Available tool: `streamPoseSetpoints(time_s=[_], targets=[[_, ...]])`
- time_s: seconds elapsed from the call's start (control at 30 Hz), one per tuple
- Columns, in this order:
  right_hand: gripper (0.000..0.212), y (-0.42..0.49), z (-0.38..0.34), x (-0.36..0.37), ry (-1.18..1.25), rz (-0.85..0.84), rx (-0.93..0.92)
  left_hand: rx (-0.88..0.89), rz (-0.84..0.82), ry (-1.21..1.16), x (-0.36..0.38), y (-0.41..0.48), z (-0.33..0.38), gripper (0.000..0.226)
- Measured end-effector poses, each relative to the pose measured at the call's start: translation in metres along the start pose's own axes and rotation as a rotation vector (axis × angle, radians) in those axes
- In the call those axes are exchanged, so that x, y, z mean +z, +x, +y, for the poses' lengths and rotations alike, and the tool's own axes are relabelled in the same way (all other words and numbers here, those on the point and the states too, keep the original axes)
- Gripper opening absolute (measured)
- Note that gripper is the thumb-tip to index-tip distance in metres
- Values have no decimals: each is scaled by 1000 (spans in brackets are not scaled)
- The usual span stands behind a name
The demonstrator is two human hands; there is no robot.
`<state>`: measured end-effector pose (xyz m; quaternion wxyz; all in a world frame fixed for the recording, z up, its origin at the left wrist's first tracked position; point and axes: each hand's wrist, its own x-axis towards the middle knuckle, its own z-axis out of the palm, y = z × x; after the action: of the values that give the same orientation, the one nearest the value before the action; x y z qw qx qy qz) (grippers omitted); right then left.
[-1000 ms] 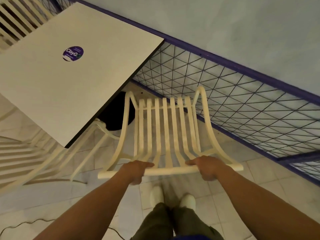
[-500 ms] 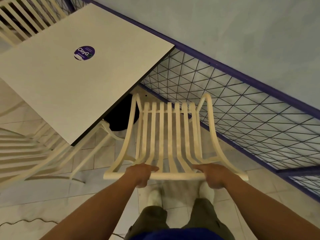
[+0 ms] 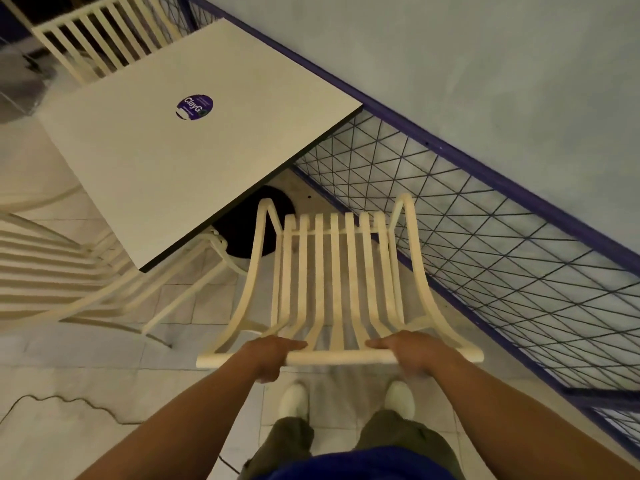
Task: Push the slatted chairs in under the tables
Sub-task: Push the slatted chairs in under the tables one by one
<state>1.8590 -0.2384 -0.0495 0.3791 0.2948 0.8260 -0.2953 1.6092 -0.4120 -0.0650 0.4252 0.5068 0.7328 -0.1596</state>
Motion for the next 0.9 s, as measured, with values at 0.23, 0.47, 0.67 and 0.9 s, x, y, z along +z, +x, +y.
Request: streamPoseSetpoints(time_s=[0.23,0.47,0.67,0.9], targets=[[89,3,31,-31,-174,-6,-87,-58,71,-104,18,3,36,79],[88,15,66,-69,-335,-16,-155,-136,97,-182,20,14,77,80],[88,22,80,-80,-341,-34,-143,-165,97,-220,19,20,93,83],[88,25,80,-75,-338,-22,-98,-167,81,-188,20,22,92,84]])
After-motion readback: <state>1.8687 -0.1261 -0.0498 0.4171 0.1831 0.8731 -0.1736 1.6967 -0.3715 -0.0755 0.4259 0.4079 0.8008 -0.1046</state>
